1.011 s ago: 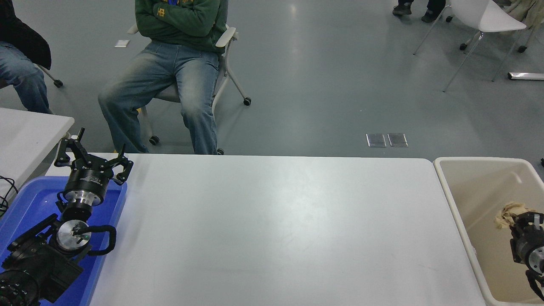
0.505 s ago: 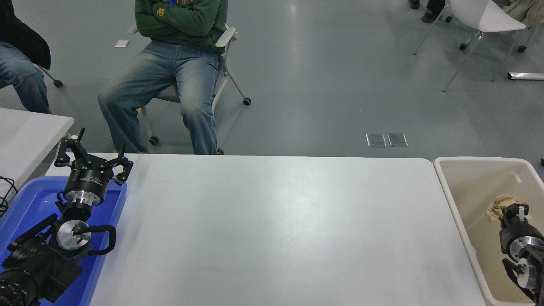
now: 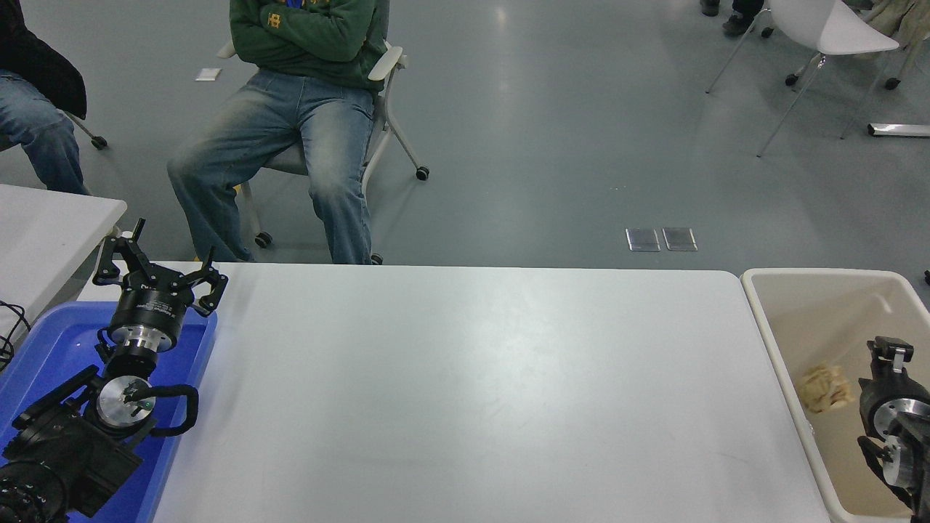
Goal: Clean the table surface
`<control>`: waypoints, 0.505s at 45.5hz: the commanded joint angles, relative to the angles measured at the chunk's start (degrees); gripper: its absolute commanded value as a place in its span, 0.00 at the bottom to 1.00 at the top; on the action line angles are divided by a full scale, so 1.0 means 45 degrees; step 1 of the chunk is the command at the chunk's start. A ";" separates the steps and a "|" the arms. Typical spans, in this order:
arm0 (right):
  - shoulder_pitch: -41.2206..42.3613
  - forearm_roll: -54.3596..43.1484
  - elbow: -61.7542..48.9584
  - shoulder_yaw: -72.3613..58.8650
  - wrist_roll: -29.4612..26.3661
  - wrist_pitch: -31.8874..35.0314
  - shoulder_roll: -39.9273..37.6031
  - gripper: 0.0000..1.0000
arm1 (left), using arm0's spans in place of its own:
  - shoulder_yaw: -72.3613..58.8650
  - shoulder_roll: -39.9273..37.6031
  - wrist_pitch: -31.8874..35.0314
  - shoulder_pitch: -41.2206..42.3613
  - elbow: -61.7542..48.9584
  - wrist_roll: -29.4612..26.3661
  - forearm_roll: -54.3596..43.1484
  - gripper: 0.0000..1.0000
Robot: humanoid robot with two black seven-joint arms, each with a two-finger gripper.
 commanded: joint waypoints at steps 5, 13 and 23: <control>0.0019 -0.0001 0.0004 0.0019 0.0002 -0.0011 -0.0114 1.00 | 0.0000 0.0000 0.0007 0.0000 0.0000 0.0000 0.0000 1.00; 0.0292 0.0019 0.0023 0.0038 0.0002 0.0008 -0.0134 1.00 | 0.0000 0.0000 0.0007 0.0000 0.0000 0.0000 0.0000 1.00; 0.0371 0.0077 0.0062 0.0233 -0.0017 0.0028 -0.0270 1.00 | 0.0000 0.0000 -0.0013 0.0000 0.0000 0.0000 0.0000 1.00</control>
